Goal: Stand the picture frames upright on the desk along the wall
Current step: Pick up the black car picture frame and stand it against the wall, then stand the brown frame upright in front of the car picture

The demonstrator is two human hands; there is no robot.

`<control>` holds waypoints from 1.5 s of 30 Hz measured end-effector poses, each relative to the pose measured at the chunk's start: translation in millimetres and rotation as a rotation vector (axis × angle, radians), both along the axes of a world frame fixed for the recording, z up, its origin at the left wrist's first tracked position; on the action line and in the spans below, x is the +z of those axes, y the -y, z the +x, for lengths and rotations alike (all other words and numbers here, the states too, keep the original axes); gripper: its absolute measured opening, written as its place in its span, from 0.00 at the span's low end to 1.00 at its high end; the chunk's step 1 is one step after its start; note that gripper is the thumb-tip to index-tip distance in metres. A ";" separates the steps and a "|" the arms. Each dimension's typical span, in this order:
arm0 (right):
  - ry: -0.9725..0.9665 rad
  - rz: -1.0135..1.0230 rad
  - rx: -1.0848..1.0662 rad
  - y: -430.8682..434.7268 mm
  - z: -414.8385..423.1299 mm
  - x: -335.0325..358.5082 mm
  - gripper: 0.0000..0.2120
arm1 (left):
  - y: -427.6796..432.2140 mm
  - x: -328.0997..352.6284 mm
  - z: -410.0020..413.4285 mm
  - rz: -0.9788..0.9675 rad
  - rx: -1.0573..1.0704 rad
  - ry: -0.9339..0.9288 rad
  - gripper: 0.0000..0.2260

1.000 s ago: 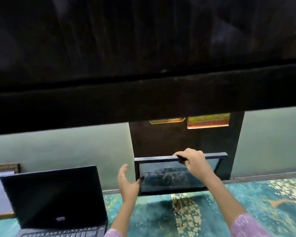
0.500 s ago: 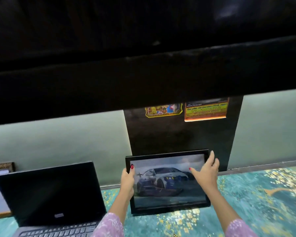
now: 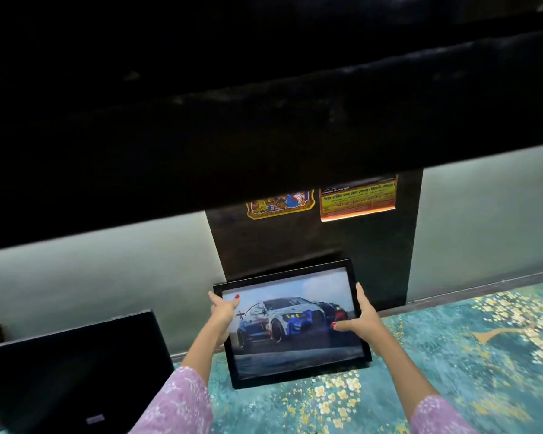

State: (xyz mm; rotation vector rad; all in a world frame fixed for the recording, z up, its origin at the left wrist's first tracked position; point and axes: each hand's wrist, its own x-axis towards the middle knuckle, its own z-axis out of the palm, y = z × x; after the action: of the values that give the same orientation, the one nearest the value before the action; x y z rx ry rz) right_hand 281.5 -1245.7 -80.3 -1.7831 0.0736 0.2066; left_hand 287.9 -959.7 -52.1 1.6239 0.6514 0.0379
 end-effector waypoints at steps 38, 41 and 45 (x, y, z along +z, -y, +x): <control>-0.052 -0.810 0.043 21.0 -232.7 -92.2 0.24 | 76.1 -122.3 -243.0 0.813 -0.572 -0.258 0.22; -0.169 -0.848 0.010 23.6 -240.1 -89.7 0.27 | 82.6 -126.7 -249.8 0.939 -0.600 -0.317 0.23; -0.221 -0.697 -0.085 22.4 -243.5 -85.7 0.27 | 85.9 -116.0 -241.0 0.875 -0.609 -0.287 0.18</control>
State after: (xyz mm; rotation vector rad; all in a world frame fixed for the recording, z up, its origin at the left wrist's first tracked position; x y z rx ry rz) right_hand 38.0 -1268.1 -166.0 -2.4368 0.4208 0.3449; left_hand 46.8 -1045.6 -168.1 2.6546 0.3265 -0.4141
